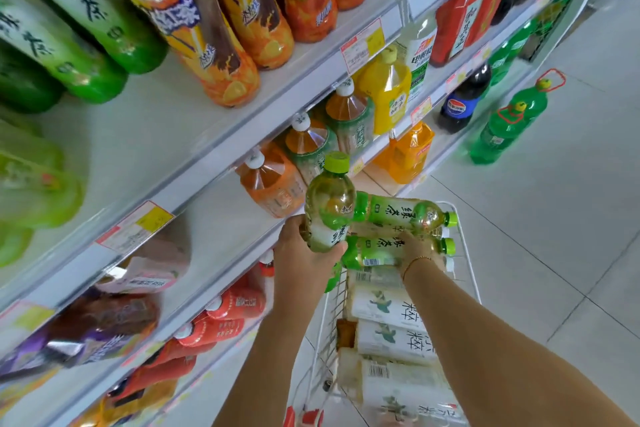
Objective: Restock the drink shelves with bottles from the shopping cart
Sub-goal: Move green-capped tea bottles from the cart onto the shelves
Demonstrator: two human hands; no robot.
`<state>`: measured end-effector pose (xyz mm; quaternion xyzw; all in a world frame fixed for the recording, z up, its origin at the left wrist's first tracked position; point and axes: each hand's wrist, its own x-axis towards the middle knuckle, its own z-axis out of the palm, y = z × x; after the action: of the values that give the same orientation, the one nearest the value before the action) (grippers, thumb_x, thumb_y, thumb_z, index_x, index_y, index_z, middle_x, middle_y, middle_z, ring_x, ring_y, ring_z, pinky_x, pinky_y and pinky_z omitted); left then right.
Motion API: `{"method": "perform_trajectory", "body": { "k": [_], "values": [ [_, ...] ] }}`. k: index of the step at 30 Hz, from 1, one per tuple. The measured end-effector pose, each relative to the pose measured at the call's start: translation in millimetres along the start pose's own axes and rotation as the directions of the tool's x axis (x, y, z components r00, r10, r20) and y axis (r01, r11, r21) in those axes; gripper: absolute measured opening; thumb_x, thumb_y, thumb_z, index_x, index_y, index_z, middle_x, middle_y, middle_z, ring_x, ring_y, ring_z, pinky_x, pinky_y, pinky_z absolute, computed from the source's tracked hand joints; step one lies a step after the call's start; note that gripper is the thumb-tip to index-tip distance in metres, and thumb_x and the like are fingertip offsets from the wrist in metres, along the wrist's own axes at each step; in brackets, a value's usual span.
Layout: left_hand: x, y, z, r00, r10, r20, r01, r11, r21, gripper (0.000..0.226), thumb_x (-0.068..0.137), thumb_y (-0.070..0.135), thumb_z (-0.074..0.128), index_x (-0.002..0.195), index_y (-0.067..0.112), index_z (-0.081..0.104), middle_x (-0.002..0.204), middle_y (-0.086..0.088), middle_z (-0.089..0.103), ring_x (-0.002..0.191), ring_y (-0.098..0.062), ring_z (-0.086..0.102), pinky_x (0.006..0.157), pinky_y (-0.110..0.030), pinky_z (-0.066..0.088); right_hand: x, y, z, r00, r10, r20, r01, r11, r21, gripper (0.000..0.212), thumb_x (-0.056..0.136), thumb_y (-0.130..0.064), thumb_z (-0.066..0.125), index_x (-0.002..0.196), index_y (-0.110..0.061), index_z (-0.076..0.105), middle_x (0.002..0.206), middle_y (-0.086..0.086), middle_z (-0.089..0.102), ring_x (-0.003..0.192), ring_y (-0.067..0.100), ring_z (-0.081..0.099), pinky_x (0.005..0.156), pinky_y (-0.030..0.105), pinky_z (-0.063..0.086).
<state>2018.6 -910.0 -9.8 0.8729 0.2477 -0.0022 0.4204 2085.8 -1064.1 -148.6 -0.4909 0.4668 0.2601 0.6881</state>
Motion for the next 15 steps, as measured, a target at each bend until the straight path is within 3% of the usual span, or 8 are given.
{"method": "perform_trajectory", "body": {
  "k": [1, 2, 4, 5, 7, 9, 12, 15],
  "values": [
    [-4.5, 2.5, -5.7, 1.000, -0.010, -0.006, 0.010, 1.000, -0.020, 0.051, 0.064, 0.026, 0.083, 0.105, 0.021, 0.053, 0.099, 0.004, 0.063, 0.087, -0.012, 0.061, 0.073, -0.021, 0.045, -8.0, 2.9, -0.2, 0.996, -0.016, -0.087, 0.016, 1.000, -0.008, 0.020, 0.087, -0.028, 0.059, 0.091, -0.011, 0.051, 0.089, 0.005, 0.051, 0.069, 0.014, 0.048, 0.058, 0.028, 0.043],
    [-9.1, 4.8, -11.6, 1.000, -0.019, -0.013, 0.018, 0.999, -0.040, 0.052, 0.064, 0.027, 0.084, 0.105, 0.021, 0.053, 0.099, 0.005, 0.064, 0.088, -0.012, 0.062, 0.073, -0.022, 0.047, -19.0, 6.9, -2.3, 0.982, -0.039, -0.186, 0.035, 0.999, -0.023, 0.042, 0.077, -0.032, 0.071, 0.103, -0.007, 0.048, 0.095, 0.007, 0.053, 0.074, 0.018, 0.051, 0.060, 0.031, 0.046],
    [-19.3, 11.7, -25.7, 0.999, -0.027, -0.034, 0.024, 0.997, -0.080, 0.055, 0.062, 0.028, 0.084, 0.107, 0.022, 0.053, 0.098, 0.007, 0.064, 0.088, -0.011, 0.063, 0.072, -0.020, 0.048, -46.5, 9.0, 0.6, 0.927, -0.203, -0.317, 0.183, 0.979, -0.093, 0.074, 0.064, -0.026, 0.083, 0.122, -0.007, 0.039, 0.108, 0.009, 0.055, 0.088, 0.025, 0.055, 0.077, 0.033, 0.049],
    [-24.6, 16.1, -34.2, 0.998, -0.024, -0.053, 0.019, 0.995, -0.098, 0.055, 0.061, 0.030, 0.085, 0.106, 0.024, 0.053, 0.096, 0.009, 0.064, 0.087, -0.010, 0.063, 0.070, -0.016, 0.048, -63.4, 7.9, 2.7, 0.894, -0.321, -0.314, 0.281, 0.945, -0.165, 0.081, 0.061, -0.023, 0.085, 0.126, -0.009, 0.038, 0.115, 0.010, 0.055, 0.097, 0.027, 0.056, 0.086, 0.035, 0.049],
    [-34.0, 24.2, -54.9, 0.996, -0.013, -0.090, 0.000, 0.990, -0.143, 0.055, 0.054, 0.036, 0.085, 0.098, 0.031, 0.051, 0.089, 0.015, 0.063, 0.082, -0.005, 0.062, 0.065, -0.010, 0.045, -97.4, 4.0, 3.3, 0.818, -0.532, -0.220, 0.460, 0.834, -0.307, 0.084, 0.058, -0.018, 0.087, 0.127, -0.011, 0.040, 0.121, 0.012, 0.053, 0.109, 0.029, 0.054, 0.093, 0.037, 0.045],
    [-43.1, 32.6, -78.6, 0.993, 0.003, -0.117, -0.029, 0.974, -0.226, 0.055, 0.043, 0.044, 0.082, 0.090, 0.037, 0.054, 0.084, 0.016, 0.066, 0.079, -0.002, 0.064, 0.066, -0.014, 0.051, -128.1, -1.4, 3.3, 0.701, -0.709, -0.083, 0.639, 0.675, -0.369, 0.076, 0.057, -0.008, 0.086, 0.120, -0.012, 0.045, 0.114, 0.009, 0.055, 0.104, 0.028, 0.055, 0.084, 0.032, 0.046],
    [-55.0, 45.5, -118.4, 0.976, 0.070, -0.207, -0.124, 0.957, -0.260, 0.057, 0.043, 0.031, 0.083, 0.089, 0.052, 0.056, 0.089, 0.024, 0.067, 0.078, 0.004, 0.064, 0.068, -0.012, 0.051, -178.9, -12.5, 4.7, 0.535, -0.836, 0.123, 0.826, 0.487, -0.284, 0.069, 0.055, -0.008, 0.087, 0.111, -0.021, 0.047, 0.106, 0.004, 0.060, 0.094, 0.024, 0.062, 0.081, 0.034, 0.053],
    [-61.1, 64.7, -152.9, 0.913, 0.133, -0.386, -0.240, 0.940, -0.243, 0.060, 0.047, 0.026, 0.083, 0.091, 0.055, 0.054, 0.092, 0.024, 0.066, 0.084, 0.003, 0.063, 0.070, -0.004, 0.045, -229.3, -29.4, 14.9, 0.383, -0.884, 0.270, 0.924, 0.360, -0.130, 0.076, 0.053, -0.008, 0.088, 0.117, -0.018, 0.048, 0.106, 0.003, 0.064, 0.091, 0.015, 0.064, 0.080, 0.016, 0.051]
  ]
}}
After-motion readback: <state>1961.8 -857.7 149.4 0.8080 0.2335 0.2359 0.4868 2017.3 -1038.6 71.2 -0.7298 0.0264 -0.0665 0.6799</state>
